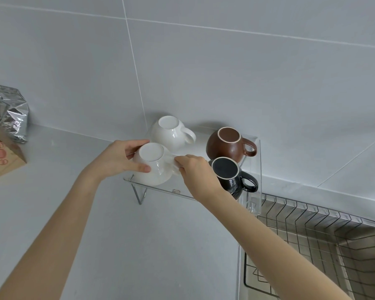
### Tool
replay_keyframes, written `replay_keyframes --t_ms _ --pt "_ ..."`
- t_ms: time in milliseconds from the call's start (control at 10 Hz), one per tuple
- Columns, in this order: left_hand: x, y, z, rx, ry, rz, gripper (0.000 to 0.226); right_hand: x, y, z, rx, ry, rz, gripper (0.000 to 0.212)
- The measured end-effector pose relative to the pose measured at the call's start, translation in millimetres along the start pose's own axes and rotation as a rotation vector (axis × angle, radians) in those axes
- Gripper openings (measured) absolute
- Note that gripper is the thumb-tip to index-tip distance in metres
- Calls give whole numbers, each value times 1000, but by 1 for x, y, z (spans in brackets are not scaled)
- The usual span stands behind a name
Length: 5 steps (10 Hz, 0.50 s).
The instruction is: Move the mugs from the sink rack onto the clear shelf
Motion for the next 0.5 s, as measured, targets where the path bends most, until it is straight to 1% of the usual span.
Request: replay_keyframes --t_ms 300,400,500 --pt "-4 1 1 -4 3 -32 72 1 2 0 20 -13 3 22" --pt "-1 1 0 1 11 -9 67 -2 2 -2 -2 -15 0 21" --pt "4 5 -3 -26 -16 35 64 -4 0 3 -70 -25 -10 20"
Point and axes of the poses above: each hand's wrist, its own z-axis towards the middle knuckle, its own y-axis out of the palm, x = y × z, the point moved 8 cm from there along z, towards the middle knuckle, and after that the axes turned 9 degrees about -z, right-handed, at the moved point
